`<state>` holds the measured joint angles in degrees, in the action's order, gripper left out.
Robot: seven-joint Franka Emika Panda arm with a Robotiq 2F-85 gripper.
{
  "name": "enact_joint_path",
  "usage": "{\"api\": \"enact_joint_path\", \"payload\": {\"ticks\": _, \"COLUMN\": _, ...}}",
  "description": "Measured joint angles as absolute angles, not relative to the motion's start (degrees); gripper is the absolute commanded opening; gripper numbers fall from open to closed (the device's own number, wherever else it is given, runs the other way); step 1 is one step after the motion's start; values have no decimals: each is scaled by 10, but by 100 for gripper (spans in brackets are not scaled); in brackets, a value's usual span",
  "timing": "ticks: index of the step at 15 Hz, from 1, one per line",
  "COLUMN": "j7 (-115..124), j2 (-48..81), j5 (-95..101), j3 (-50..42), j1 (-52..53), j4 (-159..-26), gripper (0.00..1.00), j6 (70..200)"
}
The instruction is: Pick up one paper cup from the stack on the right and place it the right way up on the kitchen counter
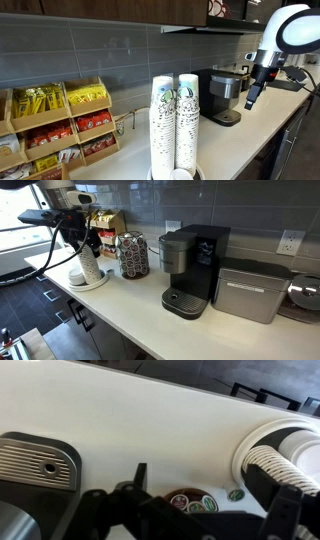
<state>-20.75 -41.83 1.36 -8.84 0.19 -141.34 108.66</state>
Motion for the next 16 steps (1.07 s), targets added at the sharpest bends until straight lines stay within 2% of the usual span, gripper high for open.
{"api": "enact_joint_path", "payload": {"ticks": 9, "j7": -213, "j2": -419, "j5": 10, "j3": -87, "j1": 8, "j4": -1412, "gripper": 100, "j6": 1088}}
{"api": "enact_joint_path", "payload": {"ticks": 16, "j7": -282, "j2": -435, "j5": -36, "j3": -58, "j1": 105, "j4": -1390, "gripper": 100, "j6": 1120}}
